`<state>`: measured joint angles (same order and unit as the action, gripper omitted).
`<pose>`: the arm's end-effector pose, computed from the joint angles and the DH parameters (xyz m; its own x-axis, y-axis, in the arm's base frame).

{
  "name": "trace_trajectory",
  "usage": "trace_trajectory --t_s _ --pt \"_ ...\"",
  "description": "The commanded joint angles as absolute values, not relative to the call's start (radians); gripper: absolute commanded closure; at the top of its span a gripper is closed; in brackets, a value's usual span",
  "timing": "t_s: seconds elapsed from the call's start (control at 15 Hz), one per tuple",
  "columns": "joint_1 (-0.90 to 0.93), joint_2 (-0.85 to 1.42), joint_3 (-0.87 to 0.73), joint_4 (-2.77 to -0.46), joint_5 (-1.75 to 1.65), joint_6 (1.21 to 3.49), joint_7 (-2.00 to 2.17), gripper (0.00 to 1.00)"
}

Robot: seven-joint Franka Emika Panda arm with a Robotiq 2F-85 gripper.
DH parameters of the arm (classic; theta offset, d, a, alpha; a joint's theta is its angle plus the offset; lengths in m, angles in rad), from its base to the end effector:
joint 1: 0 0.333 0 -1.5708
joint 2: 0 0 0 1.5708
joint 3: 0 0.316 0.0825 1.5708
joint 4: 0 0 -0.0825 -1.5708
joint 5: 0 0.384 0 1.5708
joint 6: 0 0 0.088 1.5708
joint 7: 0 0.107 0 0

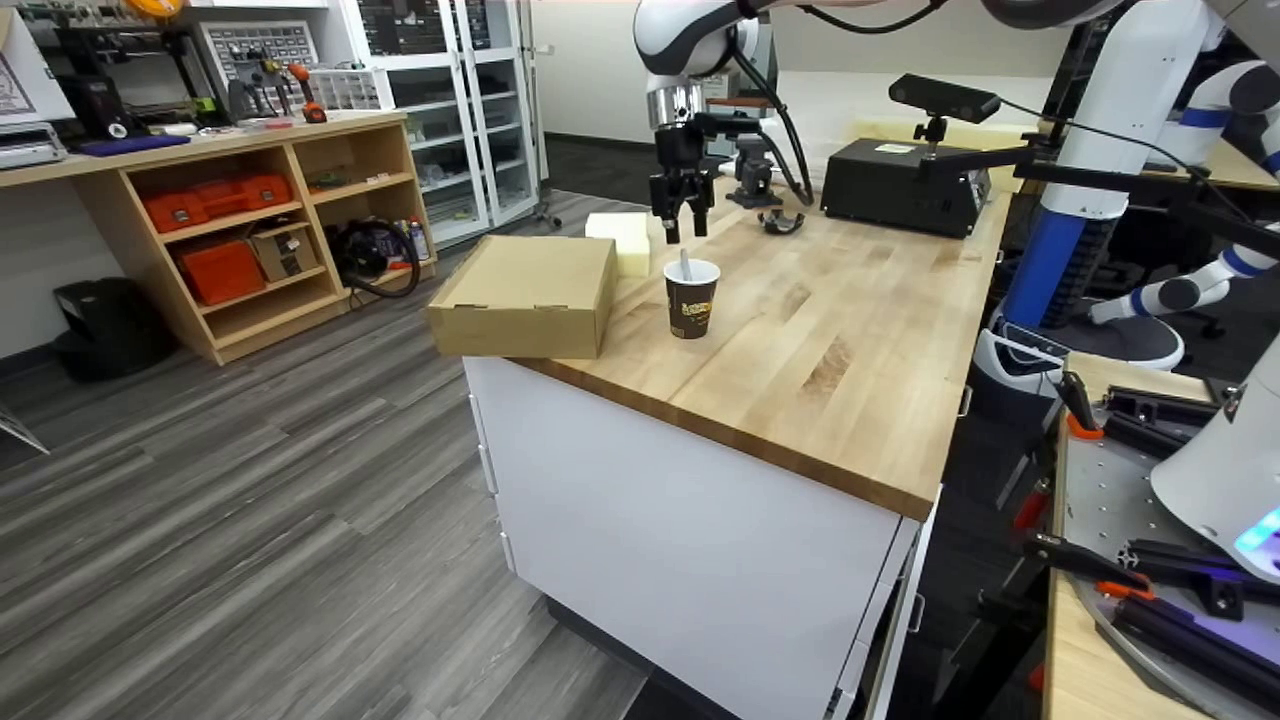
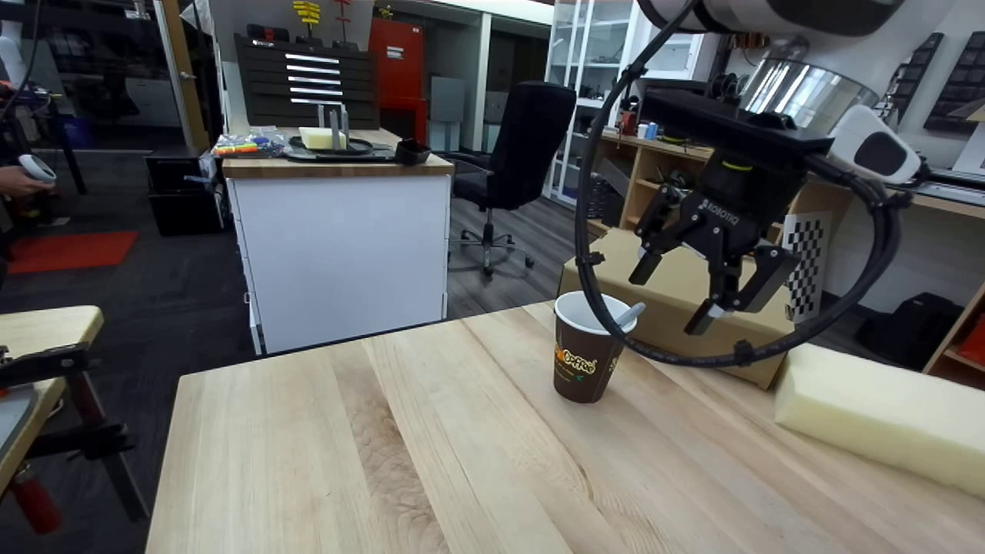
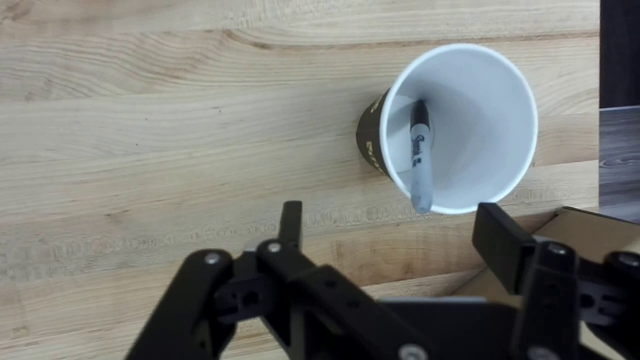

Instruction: Pick up the pen from the cup and put it on the table.

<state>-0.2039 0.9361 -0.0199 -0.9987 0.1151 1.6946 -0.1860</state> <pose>0.7365 -0.1512 0.2699 0.9751 -0.0434 -0.2173 -0.0738 -0.9882 -0.1339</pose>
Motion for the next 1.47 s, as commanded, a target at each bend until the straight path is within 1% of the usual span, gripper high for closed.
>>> trace_trajectory --t_s 0.0,0.2,0.27,0.33,0.4,0.73,1.07,1.2,1.27,1.33,1.4 --pt "-0.221 0.988 -0.004 -0.909 0.139 1.619 -0.16 0.0" --pt "-0.22 1.013 -0.004 -0.878 0.144 1.607 -0.159 0.0" --pt "-0.22 1.02 -0.004 -0.868 0.144 1.607 -0.159 0.1" --pt "-0.219 1.026 -0.004 -0.863 0.143 1.607 -0.158 0.27" --pt "-0.22 1.031 -0.004 -0.856 0.143 1.608 -0.158 0.33" --pt "-0.215 1.045 -0.011 -0.835 0.15 1.602 -0.157 0.68" --pt "-0.214 1.057 -0.012 -0.811 0.15 1.559 -0.154 0.99" --pt "-0.214 1.059 -0.013 -0.803 0.151 1.541 -0.148 1.0" --pt "-0.214 1.06 -0.013 -0.799 0.152 1.534 -0.145 0.69" --pt "-0.215 1.06 -0.014 -0.796 0.152 1.528 -0.144 0.73" --pt "-0.215 1.061 -0.014 -0.793 0.152 1.522 -0.144 0.72"
